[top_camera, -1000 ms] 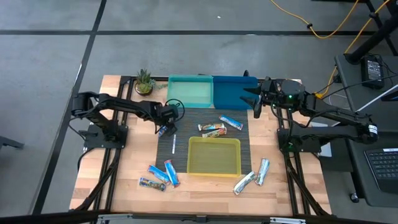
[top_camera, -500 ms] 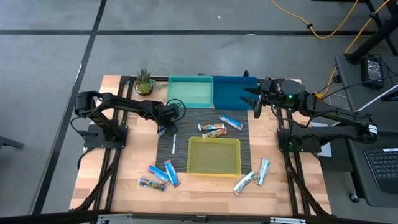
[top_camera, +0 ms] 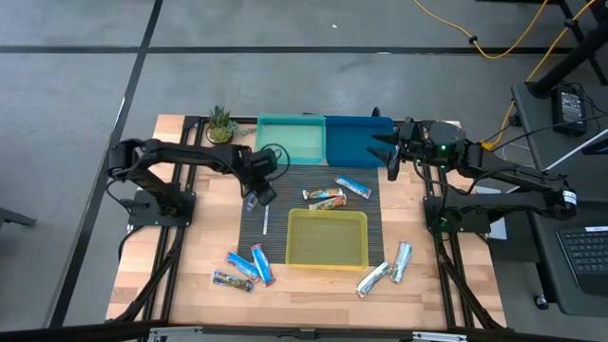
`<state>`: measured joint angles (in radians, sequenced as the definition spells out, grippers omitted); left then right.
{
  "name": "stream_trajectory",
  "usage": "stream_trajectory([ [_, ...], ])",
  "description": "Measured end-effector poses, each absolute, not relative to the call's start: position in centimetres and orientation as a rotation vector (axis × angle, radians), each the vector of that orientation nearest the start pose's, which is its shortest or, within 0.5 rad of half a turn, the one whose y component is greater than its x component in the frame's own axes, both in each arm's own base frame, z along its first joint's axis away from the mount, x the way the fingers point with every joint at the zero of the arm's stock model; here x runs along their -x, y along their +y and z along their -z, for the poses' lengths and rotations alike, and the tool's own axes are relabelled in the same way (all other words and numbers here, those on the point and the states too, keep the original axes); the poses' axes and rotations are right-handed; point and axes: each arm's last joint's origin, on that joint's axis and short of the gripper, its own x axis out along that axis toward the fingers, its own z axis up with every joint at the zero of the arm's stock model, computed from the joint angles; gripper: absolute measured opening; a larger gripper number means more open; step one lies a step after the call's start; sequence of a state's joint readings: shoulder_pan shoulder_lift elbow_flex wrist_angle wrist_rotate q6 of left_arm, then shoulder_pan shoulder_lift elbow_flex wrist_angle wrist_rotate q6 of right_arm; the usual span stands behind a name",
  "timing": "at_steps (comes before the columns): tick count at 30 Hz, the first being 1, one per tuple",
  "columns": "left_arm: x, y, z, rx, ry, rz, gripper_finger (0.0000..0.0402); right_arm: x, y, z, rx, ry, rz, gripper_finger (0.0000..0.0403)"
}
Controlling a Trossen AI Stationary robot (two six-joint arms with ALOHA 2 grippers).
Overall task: Pick and place Granola Bars by type
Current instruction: Put the blue granola bar into the green bin
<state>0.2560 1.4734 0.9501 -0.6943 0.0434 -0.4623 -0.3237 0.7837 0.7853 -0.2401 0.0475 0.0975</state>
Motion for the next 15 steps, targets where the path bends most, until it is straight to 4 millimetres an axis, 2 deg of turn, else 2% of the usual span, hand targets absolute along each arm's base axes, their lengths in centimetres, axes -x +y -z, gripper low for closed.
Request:
stream_trajectory([
  [5,-26.4,7.0,-28.0,0.463,0.893,-0.414,0.0041,-16.2,-5.6,-32.7,-0.129,0.224,0.381,0.0223],
  [9,-25.1,7.0,-33.3,0.366,0.693,-0.445,0.0045,-16.2,-5.6,-32.7,-0.128,0.224,0.381,0.0223],
  [12,-23.8,6.8,-35.8,0.328,0.572,-0.481,0.0045,-16.2,-5.6,-32.7,-0.125,0.225,0.381,0.0223],
  [15,-22.7,6.6,-37.2,0.323,0.491,-0.479,0.0042,-16.2,-5.6,-32.7,-0.125,0.225,0.382,0.0223],
])
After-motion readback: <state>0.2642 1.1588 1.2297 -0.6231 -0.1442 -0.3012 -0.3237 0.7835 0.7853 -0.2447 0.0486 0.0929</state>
